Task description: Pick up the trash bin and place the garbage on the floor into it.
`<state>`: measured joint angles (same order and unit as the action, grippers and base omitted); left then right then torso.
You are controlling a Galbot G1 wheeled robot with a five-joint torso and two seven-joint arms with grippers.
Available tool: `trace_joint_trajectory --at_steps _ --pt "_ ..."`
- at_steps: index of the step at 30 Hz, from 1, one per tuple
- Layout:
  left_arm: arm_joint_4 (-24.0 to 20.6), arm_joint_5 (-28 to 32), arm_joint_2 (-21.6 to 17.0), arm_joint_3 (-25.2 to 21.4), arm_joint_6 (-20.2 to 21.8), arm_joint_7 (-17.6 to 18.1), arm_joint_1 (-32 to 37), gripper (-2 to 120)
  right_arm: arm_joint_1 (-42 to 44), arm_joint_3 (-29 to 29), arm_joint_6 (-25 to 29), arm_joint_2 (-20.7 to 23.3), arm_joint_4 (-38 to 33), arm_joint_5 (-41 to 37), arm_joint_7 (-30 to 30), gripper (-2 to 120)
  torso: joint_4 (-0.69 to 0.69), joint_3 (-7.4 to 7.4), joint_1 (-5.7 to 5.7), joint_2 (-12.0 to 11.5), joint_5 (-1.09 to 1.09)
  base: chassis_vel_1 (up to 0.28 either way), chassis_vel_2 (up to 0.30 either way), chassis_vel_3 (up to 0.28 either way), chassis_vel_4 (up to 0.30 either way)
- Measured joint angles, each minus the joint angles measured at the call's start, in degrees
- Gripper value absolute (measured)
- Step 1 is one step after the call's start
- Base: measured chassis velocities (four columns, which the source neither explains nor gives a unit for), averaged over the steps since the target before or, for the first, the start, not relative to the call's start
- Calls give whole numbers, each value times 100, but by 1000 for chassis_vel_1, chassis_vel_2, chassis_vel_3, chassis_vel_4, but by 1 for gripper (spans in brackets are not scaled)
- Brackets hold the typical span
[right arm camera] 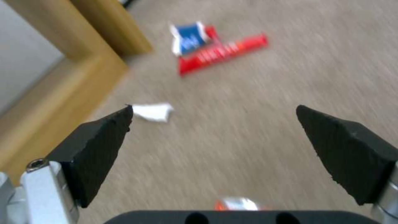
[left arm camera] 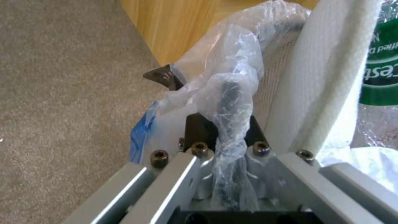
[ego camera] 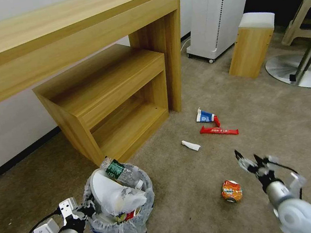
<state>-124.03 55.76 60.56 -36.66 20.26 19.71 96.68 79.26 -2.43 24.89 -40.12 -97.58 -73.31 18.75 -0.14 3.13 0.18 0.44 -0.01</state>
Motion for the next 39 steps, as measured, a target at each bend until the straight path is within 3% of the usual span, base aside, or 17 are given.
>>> trace_joint_trajectory --at_steps 13,20,23,30,39 --pt "48 -4 17 10 -53 -66 34 3 412 -49 -195 -615 465 347 336 100 0 1 0 0 0 0 0 0 0" --pt "30 -8 32 2 -64 -74 108 3 65 165 -209 -882 1032 373 -68 100 1 1 0 0 0 0 0 0 0" --pt "4 -8 46 -19 -73 -78 143 3 -237 431 -184 -1002 1437 307 -531 100 0 1 0 0 1 0 0 0 0" --pt "-74 24 62 -45 -76 -76 167 3 -649 777 -178 -1160 1817 243 -813 100 1 1 0 0 1 0 0 0 0" --pt "-79 37 58 -65 -76 -64 176 3 -466 538 -172 -1178 1798 231 -940 100 -1 1 0 0 0 0 0 0 0"
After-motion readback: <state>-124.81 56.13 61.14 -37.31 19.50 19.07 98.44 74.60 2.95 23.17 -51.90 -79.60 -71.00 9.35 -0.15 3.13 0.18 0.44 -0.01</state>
